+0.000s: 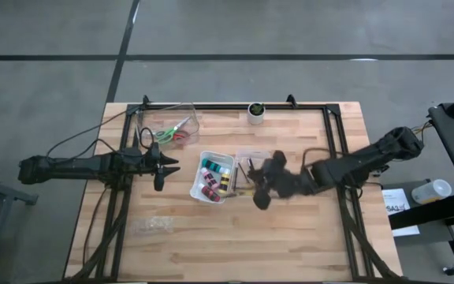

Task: Pick & Place Paint Supplies
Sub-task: Put the yellow scissors into the top transparent bin

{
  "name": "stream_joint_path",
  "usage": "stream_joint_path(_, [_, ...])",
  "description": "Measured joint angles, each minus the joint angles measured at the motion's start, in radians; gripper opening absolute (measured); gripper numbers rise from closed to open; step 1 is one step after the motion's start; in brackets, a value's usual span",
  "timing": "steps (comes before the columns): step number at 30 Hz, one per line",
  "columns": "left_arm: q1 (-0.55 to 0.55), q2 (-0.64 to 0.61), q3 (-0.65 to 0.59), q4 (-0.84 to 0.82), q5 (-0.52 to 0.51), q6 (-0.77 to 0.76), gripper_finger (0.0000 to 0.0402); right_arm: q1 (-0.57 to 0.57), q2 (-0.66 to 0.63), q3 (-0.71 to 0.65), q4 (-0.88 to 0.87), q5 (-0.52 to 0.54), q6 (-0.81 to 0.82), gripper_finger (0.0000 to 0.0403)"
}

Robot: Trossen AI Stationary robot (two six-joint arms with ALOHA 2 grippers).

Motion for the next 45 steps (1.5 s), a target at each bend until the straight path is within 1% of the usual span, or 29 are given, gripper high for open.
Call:
stream_joint_path(3, [0.000, 0.000, 0.000, 0.000, 0.000, 0.000, 0.0150, -0.064, 0.001, -0.003, 0.015, -0.131, -0.025, 0.0039])
stream_joint_path(5, [0.000, 0.000, 0.000, 0.000, 0.000, 0.000, 0.0150, -0.085, 0.007, -0.016, 0.015, -0.210, -0.028, 0.0036])
stream_joint_path(7, [0.000, 0.000, 0.000, 0.000, 0.000, 0.000, 0.0150, -0.089, 0.010, -0.033, 0.012, -0.239, -0.029, 0.0028])
stream_joint_path(11, [0.000, 0.000, 0.000, 0.000, 0.000, 0.000, 0.0150, -0.089, 0.006, -0.067, 0.043, -0.234, -0.031, 0.0011])
stream_joint_path(22, [0.000, 0.000, 0.000, 0.000, 0.000, 0.000, 0.0150, -0.088, 0.002, -0.080, 0.050, -0.228, -0.038, 0.0009])
stream_joint_path(24, [0.000, 0.000, 0.000, 0.000, 0.000, 0.000, 0.0150, -0.086, 0.002, -0.080, 0.048, -0.208, -0.053, 0.0009])
stream_joint_path(27, [0.000, 0.000, 0.000, 0.000, 0.000, 0.000, 0.0150, -0.069, 0.002, -0.080, 0.048, -0.146, -0.088, 0.0009])
stream_joint_path(32, [0.000, 0.000, 0.000, 0.000, 0.000, 0.000, 0.0150, -0.046, 0.002, -0.080, 0.040, -0.132, -0.156, 0.0009])
stream_joint_path(34, [0.000, 0.000, 0.000, 0.000, 0.000, 0.000, 0.0150, -0.055, 0.002, -0.077, -0.001, -0.148, -0.119, 0.0009])
stream_joint_path(37, [0.000, 0.000, 0.000, 0.000, 0.000, 0.000, 0.0150, -0.092, 0.003, -0.066, -0.097, -0.204, -0.029, 0.0009])
stream_joint_path(39, [0.000, 0.000, 0.000, 0.000, 0.000, 0.000, 0.0150, -0.117, 0.006, -0.065, -0.151, -0.217, 0.012, 0.0009])
stream_joint_path(43, [0.000, 0.000, 0.000, 0.000, 0.000, 0.000, 0.0150, -0.161, 0.004, -0.065, -0.168, -0.223, 0.023, 0.0011])
stream_joint_path(45, [0.000, 0.000, 0.000, 0.000, 0.000, 0.000, 0.0150, -0.187, 0.000, -0.056, -0.168, -0.224, 0.023, 0.0022])
